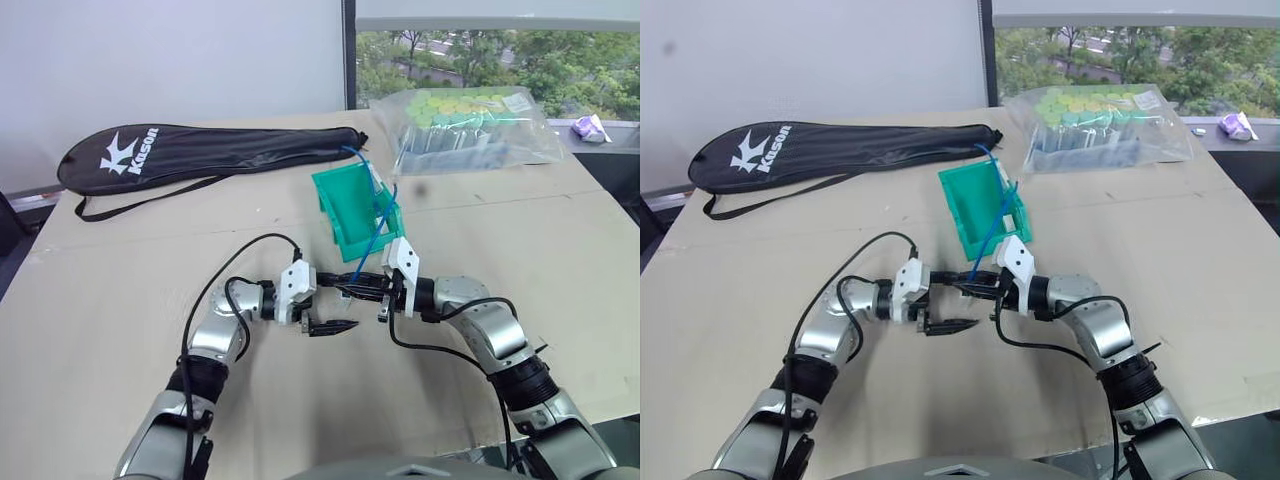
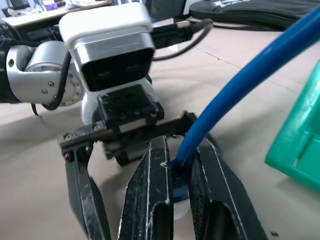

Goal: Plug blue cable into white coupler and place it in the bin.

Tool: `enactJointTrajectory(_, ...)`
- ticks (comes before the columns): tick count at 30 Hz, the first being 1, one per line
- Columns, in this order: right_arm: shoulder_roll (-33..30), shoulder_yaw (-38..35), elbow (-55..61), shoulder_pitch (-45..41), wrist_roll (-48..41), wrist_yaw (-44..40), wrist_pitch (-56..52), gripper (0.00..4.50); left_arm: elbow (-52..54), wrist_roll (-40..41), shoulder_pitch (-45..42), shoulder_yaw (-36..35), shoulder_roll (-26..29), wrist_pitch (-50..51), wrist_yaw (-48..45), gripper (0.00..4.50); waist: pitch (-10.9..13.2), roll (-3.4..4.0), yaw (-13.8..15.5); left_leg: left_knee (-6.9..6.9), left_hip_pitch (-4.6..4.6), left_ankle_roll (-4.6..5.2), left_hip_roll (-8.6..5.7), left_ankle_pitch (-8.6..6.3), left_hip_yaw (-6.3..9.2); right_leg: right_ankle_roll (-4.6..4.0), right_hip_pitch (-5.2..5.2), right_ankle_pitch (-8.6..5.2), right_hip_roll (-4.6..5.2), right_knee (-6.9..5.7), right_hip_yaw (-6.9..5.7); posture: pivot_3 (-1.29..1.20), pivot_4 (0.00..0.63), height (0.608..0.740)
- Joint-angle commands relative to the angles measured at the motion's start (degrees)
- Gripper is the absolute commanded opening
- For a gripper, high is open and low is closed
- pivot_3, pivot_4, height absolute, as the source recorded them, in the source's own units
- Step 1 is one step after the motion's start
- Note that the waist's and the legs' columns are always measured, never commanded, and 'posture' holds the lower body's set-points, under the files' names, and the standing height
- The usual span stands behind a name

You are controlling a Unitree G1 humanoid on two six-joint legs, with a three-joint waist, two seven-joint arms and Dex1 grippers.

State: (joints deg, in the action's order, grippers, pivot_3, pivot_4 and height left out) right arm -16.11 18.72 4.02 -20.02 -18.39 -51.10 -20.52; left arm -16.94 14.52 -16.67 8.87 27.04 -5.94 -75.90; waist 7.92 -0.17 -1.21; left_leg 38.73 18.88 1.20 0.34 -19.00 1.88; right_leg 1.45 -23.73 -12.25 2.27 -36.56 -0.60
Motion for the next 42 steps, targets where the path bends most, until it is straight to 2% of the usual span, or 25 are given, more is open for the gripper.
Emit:
enactJointTrajectory(1,-1.97,-4.1,8.55,-0.89,-4.28,0.06,-4.22,0.0,9.15,4.71,4.24,-3.74,4.1,7.55,1.23,4.25,0.23,-0.09,-0.11,-0.09,0.02,0.0,0.01,0.0,-0.01,0.07,-0.06,0.04,0.0,0.02,0.0,0.0,0.15,0.74)
enactJointTrajectory(4,-2.84,-8.96,13.64,-3.79,-10.02,1.63,-9.62,0.0,21.04,11.96,6.44,-9.39,7.4,18.52,6.23,4.25,0.79,-0.47,-0.08,-0.25,0.29,0.0,0.07,0.0,0.1,0.08,-0.36,0.05,0.01,0.05,-0.02,0.0,0.15,0.74)
enactJointTrajectory(6,-2.17,-12.45,13.64,-7.23,-12.4,3.9,-11.36,0.0,26.8,15.23,7.45,-13.06,9.13,24.38,10.36,4.25,0.92,-0.54,0.08,-0.17,0.98,-0.04,0.12,0.03,0.24,0.05,-0.99,0.09,0.02,-0.01,-0.06,0.0,0.15,0.74)
enactJointTrajectory(9,-0.91,-16.03,10.67,-12.86,-15.1,6.26,-13.26,0.0,33.39,17.82,8.37,-17.0,10.82,30.18,16.01,4.25,0.99,-0.48,0.3,-0.14,1.11,-0.11,0.06,0.06,0.23,0.05,-1.09,0.09,0.38,-0.03,-0.09,0.0,0.15,0.74)
enactJointTrajectory(13,0.06,-17.08,-1.91,-21.36,-12.52,7.46,-12.3,0.0,38.58,17.34,6.54,-20.23,11.19,34.85,25.27,4.25,1.03,-0.49,0.34,-0.21,1.12,-0.13,-0.07,0.07,0.14,0.08,-1.07,0.1,0.36,0.1,-0.14,0.0,0.15,0.74)
enactJointTrajectory(16,-0.34,-15.12,-16.66,-29.46,-6.89,7.31,-9.17,0.0,41.71,16.12,5.31,-21.74,11.31,37.22,31.63,4.25,1.17,-0.51,0.38,-0.22,1.16,-0.32,-0.15,0.18,0.07,0.1,-1.07,0.12,0.4,0.19,-0.14,0.0,0.15,0.74)
enactJointTrajectory(22,1.4,-13.77,-31.77,-37.38,-1.32,5.51,-4.1,0.0,46.05,16.87,4.73,-21.78,12.44,40.6,35.82,4.25,1.19,-0.52,0.2,-0.36,1.42,-0.4,-0.14,0.22,0.11,0.12,-1.3,0.13,0.43,0.31,-0.15,0.0,0.15,0.74)
enactJointTrajectory(23,1.5,-13.41,-32.7,-37.76,-0.56,4.88,-3.52,0.82,46.61,17.01,4.82,-21.65,12.52,41.0,36.12,4.29,1.18,-0.52,0.18,-0.35,1.63,-0.41,-0.14,0.23,0.11,0.12,-1.5,0.13,0.48,0.3,-0.15,0.0,0.15,0.74)
enactJointTrajectory(24,1.61,-13.24,-33.04,-37.9,-0.2,4.23,-3.19,1.15,47.17,17.18,4.99,-21.56,12.5,41.36,36.41,4.29,1.18,-0.52,0.17,-0.33,1.93,-0.44,-0.14,0.24,0.12,0.12,-1.78,0.14,0.57,0.22,-0.16,0.0,0.15,0.74)
enactJointTrajectory(27,1.91,-13.64,-32.98,-37.94,-0.02,3.24,-3.15,2.29,47.94,17.43,5.37,-21.64,12.49,41.93,36.85,4.29,1.19,-0.52,0.15,-0.33,2.02,-0.45,-0.15,0.25,0.12,0.13,-1.86,0.14,0.68,0.22,-0.2,0.0,0.15,0.74)
enactJointTrajectory(33,-3.76,-16.8,-22.3,-33.61,-2.82,1.93,-8.78,4.45,49.1,18.38,6.02,-21.66,12.6,42.74,36.98,4.29,1.18,-0.52,0.52,-0.22,2.04,-0.48,-0.2,0.27,0.15,0.14,-1.83,0.15,0.67,0.19,-0.23,0.0,0.15,0.74)
enactJointTrajectory(38,-13.52,-21.33,-6.68,-22.43,-10.4,-2.54,-19.8,4.45,51.05,19.35,9.12,-22.16,13.12,44.07,37.08,4.29,1.17,-0.55,0.68,-0.18,2.05,-0.47,-0.22,0.26,0.17,0.14,-1.81,0.15,0.73,0.13,-0.21,0.0,0.15,0.74)
enactJointTrajectory(42,-20.64,-26.38,1.11,-5.9,-12.34,-7.67,-15.69,4.45,53.13,14.89,16.68,-19.37,12.45,41.15,38.35,4.29,1.16,-0.57,0.67,-0.24,2.01,-0.45,-0.21,0.25,0.14,0.15,-1.79,0.15,0.74,0.16,-0.19,0.0,0.15,0.74)
